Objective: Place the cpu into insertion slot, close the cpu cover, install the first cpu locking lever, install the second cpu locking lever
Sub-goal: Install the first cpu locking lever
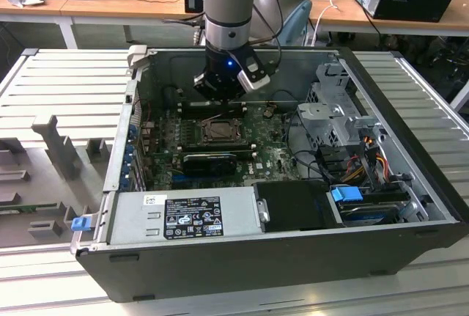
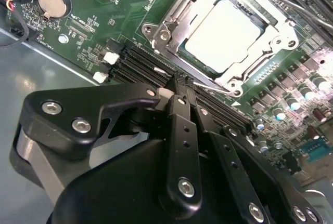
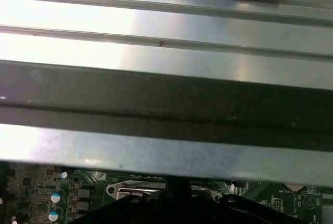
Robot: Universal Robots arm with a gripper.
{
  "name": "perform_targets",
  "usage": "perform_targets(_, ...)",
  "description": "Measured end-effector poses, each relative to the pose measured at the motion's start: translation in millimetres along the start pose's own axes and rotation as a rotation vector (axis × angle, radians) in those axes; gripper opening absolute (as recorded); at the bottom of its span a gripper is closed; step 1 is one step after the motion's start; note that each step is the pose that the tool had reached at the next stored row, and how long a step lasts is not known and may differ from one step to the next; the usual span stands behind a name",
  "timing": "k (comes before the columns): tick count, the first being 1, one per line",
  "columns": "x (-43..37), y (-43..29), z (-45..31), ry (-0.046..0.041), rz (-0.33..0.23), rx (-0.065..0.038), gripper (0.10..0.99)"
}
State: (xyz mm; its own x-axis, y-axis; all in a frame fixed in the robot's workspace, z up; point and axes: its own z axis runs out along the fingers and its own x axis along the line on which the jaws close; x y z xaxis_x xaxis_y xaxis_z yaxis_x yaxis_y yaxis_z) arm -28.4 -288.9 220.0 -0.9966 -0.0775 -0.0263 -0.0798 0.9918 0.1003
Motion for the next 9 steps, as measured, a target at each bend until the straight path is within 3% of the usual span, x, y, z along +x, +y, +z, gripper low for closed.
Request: perform_targets(9, -2.7, -0.3, 1.3, 0.0, 0.0, 0.0, 0.106)
